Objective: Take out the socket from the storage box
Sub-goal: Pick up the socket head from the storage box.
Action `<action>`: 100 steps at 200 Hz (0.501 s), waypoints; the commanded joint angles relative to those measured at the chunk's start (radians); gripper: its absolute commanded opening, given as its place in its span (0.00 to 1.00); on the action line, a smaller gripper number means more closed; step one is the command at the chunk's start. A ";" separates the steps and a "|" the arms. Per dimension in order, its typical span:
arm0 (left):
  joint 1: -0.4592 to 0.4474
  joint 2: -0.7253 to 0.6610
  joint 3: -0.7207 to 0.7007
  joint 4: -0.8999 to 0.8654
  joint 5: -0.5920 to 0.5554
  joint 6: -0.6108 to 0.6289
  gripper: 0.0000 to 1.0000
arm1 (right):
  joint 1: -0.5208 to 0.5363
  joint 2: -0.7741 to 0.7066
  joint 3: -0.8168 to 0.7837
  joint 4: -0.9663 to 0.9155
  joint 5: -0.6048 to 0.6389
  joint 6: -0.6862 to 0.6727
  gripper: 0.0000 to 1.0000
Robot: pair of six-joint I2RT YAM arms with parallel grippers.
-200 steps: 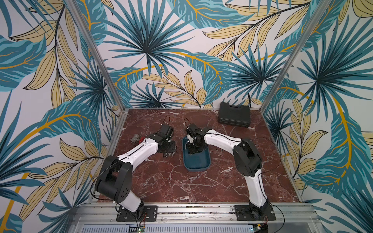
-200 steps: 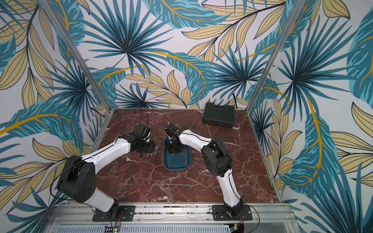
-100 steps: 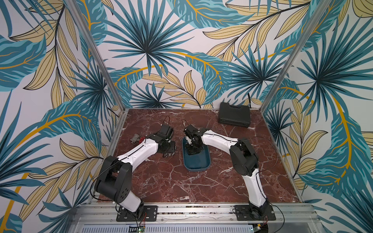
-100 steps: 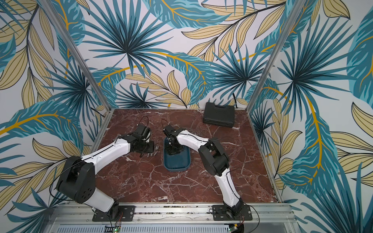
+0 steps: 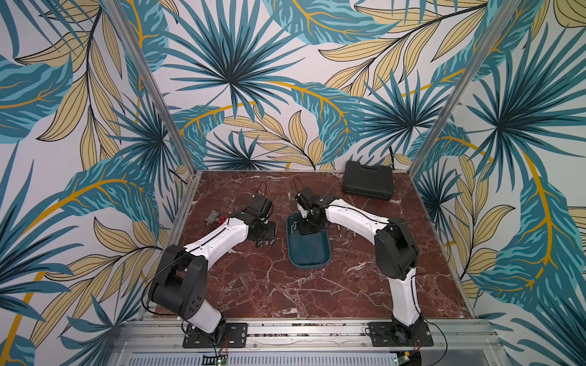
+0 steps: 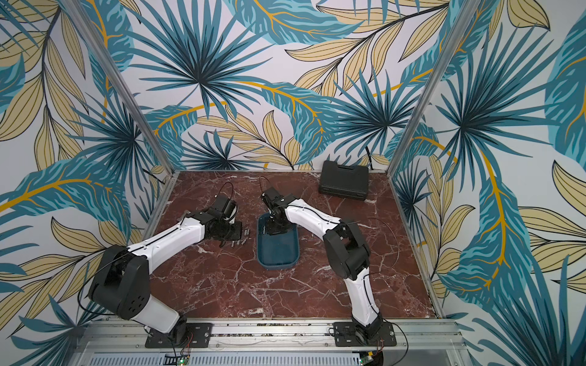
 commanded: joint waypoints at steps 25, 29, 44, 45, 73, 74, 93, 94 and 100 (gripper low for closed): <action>-0.003 -0.021 -0.006 -0.001 -0.007 0.004 0.28 | -0.069 -0.155 -0.122 -0.014 0.033 0.006 0.15; -0.003 -0.021 -0.006 -0.002 -0.007 0.004 0.28 | -0.079 -0.170 -0.139 -0.011 0.036 0.008 0.15; -0.003 -0.019 -0.006 0.001 -0.005 0.003 0.28 | -0.117 -0.236 -0.214 -0.003 0.049 0.013 0.15; -0.003 -0.018 -0.006 0.001 -0.004 0.003 0.27 | -0.118 -0.240 -0.219 -0.002 0.051 0.014 0.15; -0.003 -0.012 -0.001 0.003 0.001 0.004 0.28 | -0.187 -0.337 -0.343 0.001 0.063 0.020 0.15; -0.003 -0.012 -0.001 0.003 0.001 0.004 0.28 | -0.190 -0.341 -0.348 0.002 0.064 0.020 0.15; -0.003 -0.007 0.002 0.006 0.007 0.002 0.28 | -0.221 -0.387 -0.428 0.017 0.064 0.026 0.15; -0.003 -0.006 0.002 0.006 0.007 0.003 0.28 | -0.223 -0.388 -0.431 0.018 0.064 0.027 0.15; -0.003 -0.006 0.003 0.006 0.007 0.003 0.28 | -0.229 -0.394 -0.451 0.021 0.064 0.030 0.16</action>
